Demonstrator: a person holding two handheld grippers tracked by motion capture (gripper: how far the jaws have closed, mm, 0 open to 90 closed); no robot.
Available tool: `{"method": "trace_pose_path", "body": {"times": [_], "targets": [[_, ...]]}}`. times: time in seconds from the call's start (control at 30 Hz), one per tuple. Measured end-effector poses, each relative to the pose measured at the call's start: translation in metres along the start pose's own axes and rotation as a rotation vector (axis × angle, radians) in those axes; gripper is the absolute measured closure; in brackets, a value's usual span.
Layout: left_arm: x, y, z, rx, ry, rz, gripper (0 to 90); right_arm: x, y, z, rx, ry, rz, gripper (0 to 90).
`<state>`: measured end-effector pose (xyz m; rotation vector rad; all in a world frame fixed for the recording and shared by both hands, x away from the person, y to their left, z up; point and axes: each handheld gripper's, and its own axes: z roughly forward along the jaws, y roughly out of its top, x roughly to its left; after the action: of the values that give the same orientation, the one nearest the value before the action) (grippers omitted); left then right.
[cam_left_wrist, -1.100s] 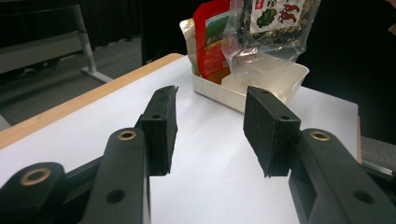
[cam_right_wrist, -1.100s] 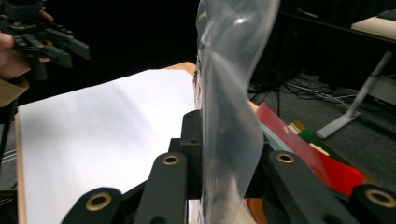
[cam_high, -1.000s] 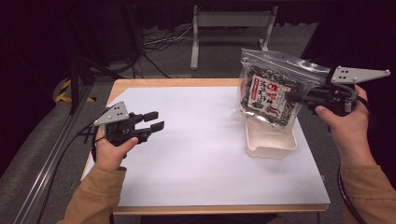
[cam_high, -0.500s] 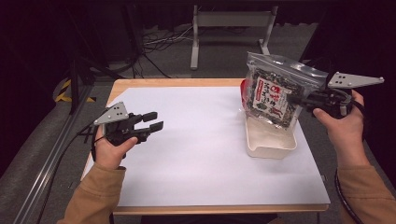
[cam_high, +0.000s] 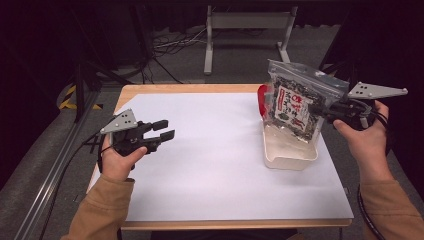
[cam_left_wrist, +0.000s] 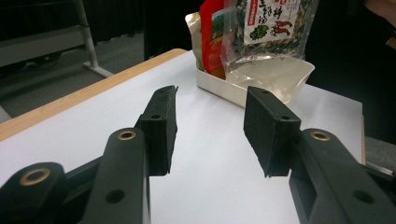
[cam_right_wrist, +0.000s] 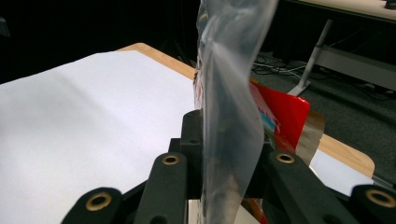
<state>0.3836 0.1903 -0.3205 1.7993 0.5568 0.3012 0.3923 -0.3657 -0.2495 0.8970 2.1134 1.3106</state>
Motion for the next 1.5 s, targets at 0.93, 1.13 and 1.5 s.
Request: {"method": "trace_pose_path", "body": {"times": [0.93,1.13,1.5], "targets": [[-0.001,-0.001,-0.001,0.010,0.009,-0.008,54.9,0.010,-0.034,0.018,0.089,-0.030,-0.047,75.7],[-0.001,-0.001,-0.001,0.015,0.008,-0.004,54.8,0.009,-0.042,0.021,0.096,-0.026,-0.019,75.7],[-0.001,-0.003,-0.001,0.013,0.008,-0.007,54.7,0.010,-0.057,0.029,0.123,-0.023,0.017,75.7]]}}
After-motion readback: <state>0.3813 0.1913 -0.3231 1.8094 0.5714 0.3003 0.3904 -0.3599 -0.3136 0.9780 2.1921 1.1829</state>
